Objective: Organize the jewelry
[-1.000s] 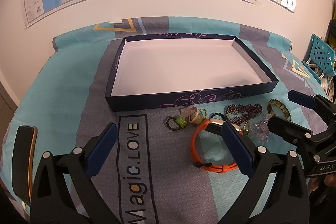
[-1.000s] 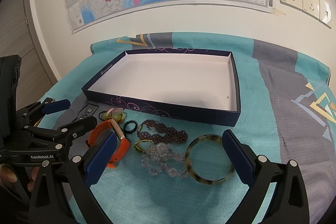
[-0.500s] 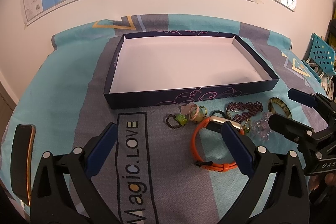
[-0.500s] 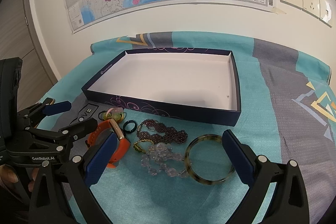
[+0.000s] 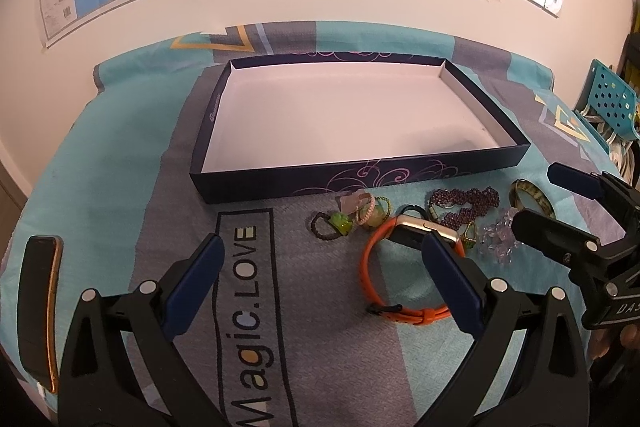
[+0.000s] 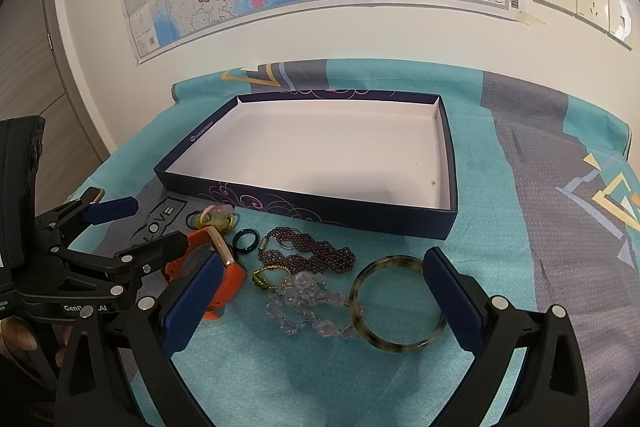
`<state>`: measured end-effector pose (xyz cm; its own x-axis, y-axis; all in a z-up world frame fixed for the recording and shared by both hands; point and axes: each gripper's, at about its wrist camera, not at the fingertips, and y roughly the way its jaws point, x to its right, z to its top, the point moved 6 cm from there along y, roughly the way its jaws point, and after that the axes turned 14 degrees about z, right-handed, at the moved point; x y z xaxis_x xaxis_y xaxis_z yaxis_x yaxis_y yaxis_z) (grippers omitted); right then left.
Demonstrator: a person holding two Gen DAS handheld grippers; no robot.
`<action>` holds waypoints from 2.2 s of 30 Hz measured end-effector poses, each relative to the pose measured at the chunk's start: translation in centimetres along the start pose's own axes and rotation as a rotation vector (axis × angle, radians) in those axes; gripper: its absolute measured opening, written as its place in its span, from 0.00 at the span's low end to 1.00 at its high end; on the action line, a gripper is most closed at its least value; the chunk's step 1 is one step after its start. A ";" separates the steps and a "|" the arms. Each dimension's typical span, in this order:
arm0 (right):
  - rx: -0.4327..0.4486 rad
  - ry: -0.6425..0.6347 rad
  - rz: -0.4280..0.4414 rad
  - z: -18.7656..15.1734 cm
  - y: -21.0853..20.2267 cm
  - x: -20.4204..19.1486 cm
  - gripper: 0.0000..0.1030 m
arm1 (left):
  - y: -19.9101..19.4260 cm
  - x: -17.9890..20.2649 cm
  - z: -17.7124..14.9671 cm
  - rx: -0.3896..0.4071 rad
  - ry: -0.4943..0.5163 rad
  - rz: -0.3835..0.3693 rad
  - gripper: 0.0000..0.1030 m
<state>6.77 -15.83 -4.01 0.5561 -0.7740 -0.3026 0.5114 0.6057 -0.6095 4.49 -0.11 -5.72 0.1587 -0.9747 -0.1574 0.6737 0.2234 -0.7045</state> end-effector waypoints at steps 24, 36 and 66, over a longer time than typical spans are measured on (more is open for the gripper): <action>-0.005 0.002 -0.002 0.0 -0.2 0.5 0.94 | 0.9 0.8 -0.4 -0.029 0.024 -0.023 0.94; -0.033 0.034 -0.013 0.0 -1.4 3.8 0.91 | 1.3 2.0 -0.7 -0.044 0.088 -0.078 0.80; -0.159 0.039 -0.023 -1.4 -0.3 7.3 0.05 | 1.5 2.9 -1.1 -0.067 0.189 -0.140 0.07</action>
<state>9.76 -21.91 -7.11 0.5180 -0.7960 -0.3132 0.4122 0.5531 -0.7240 5.13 -2.61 -7.99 -0.0752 -0.9812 -0.1775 0.6289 0.0915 -0.7721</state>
